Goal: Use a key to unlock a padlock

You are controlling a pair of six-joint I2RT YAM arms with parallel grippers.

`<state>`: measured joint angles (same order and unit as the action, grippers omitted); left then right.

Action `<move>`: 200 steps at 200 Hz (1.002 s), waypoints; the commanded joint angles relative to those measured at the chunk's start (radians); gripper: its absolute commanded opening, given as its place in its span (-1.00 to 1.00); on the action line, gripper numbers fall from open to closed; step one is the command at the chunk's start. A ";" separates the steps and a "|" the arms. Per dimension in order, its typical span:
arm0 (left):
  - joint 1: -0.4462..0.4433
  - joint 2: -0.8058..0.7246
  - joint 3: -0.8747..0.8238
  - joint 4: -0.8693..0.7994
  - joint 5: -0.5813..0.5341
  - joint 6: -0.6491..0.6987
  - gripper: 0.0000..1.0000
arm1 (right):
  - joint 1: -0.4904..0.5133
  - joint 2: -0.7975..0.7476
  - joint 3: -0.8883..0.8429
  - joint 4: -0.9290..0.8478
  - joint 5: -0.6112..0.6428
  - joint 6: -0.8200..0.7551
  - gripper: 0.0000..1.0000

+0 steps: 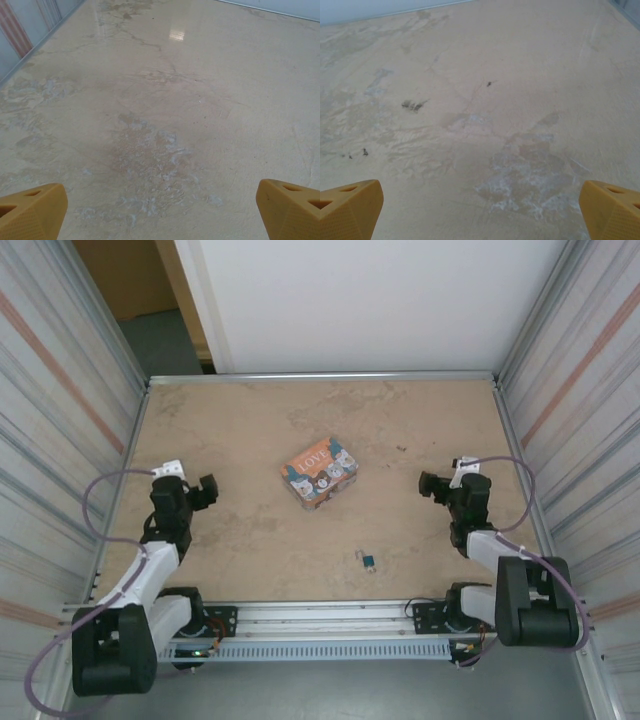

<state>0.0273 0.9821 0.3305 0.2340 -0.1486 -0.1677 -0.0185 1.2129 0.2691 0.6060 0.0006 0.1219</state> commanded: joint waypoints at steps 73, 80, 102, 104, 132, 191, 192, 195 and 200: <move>0.008 0.126 -0.071 0.363 0.135 0.122 0.95 | 0.004 0.197 0.004 0.321 -0.076 -0.105 0.98; 0.008 0.139 -0.072 0.383 0.144 0.125 0.95 | 0.003 0.211 0.003 0.334 -0.078 -0.104 0.98; 0.008 0.167 -0.072 0.428 0.177 0.140 0.95 | -0.001 0.245 0.001 0.367 -0.085 -0.104 0.98; 0.008 0.169 -0.071 0.432 0.180 0.141 0.95 | 0.000 0.247 0.000 0.369 -0.086 -0.105 0.98; 0.008 0.206 -0.076 0.496 0.216 0.157 0.95 | -0.006 0.289 0.004 0.398 -0.093 -0.102 0.98; 0.008 0.272 -0.068 0.584 0.256 0.178 0.96 | -0.021 0.308 0.021 0.390 -0.116 -0.092 0.98; 0.008 0.272 -0.068 0.585 0.256 0.178 0.96 | -0.021 0.308 0.022 0.390 -0.117 -0.092 0.98; 0.008 0.274 -0.068 0.590 0.258 0.180 0.96 | -0.021 0.309 0.023 0.389 -0.116 -0.090 0.98; 0.008 0.276 -0.070 0.597 0.259 0.181 0.96 | -0.022 0.310 0.023 0.387 -0.116 -0.090 0.98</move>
<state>0.0273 1.2476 0.2657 0.7563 0.0830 -0.0200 -0.0334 1.5146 0.2691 0.9665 -0.0978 0.0402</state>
